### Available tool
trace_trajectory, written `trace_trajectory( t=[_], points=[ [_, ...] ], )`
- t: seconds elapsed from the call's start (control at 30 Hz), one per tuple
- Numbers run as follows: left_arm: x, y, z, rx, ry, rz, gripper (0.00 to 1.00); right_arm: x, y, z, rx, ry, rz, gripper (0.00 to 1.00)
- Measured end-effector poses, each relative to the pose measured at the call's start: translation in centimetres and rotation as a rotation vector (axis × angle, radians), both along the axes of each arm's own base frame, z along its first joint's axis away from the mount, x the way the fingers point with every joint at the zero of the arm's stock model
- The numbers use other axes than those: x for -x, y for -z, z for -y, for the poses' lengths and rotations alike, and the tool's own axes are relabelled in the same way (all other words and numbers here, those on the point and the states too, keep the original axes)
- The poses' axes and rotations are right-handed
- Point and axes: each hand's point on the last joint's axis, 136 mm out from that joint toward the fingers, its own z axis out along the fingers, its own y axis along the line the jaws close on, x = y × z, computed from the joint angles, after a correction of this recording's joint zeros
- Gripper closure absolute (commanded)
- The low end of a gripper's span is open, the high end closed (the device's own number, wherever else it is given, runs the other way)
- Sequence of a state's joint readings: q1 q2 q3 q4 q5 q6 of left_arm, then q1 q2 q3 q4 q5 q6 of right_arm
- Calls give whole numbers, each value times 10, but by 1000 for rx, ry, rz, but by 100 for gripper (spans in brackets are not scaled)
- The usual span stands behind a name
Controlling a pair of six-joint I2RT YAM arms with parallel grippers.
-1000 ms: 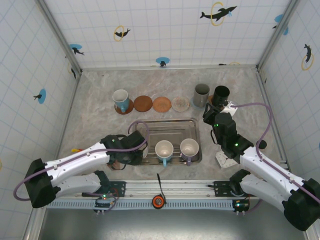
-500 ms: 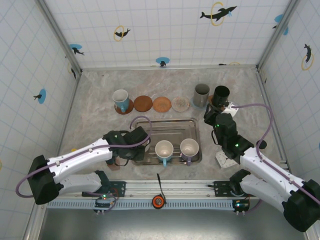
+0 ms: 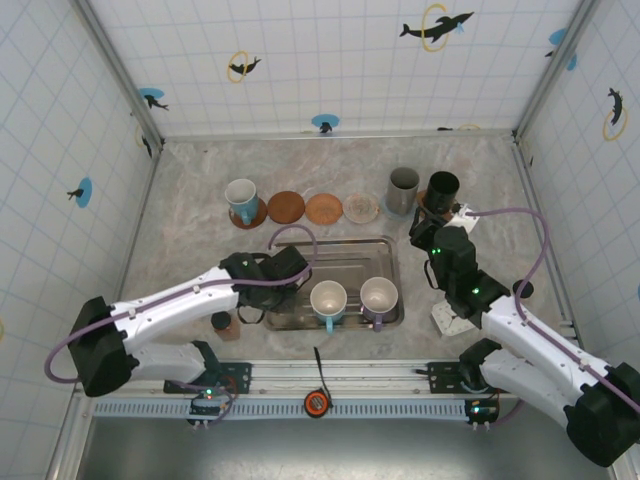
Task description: Place the cup by the coaster
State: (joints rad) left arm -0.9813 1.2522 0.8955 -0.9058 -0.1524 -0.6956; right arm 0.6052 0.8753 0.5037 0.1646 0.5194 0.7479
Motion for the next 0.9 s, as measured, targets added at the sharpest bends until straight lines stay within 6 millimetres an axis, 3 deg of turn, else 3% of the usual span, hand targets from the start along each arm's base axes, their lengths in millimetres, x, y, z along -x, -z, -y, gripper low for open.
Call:
trace_trajectory(
  t=[0.23,0.5,0.9],
  points=[
    [-18,-4,13,-9,23,31,100,0,0,7,-8,12,4,48],
    [-44,-8,14,-1,-6,52,100,1,4,19,-16,36,4,49],
    [-102,-22,6,47,-74,83,100,-1,9,28,-22,57,-7,49]
  ],
)
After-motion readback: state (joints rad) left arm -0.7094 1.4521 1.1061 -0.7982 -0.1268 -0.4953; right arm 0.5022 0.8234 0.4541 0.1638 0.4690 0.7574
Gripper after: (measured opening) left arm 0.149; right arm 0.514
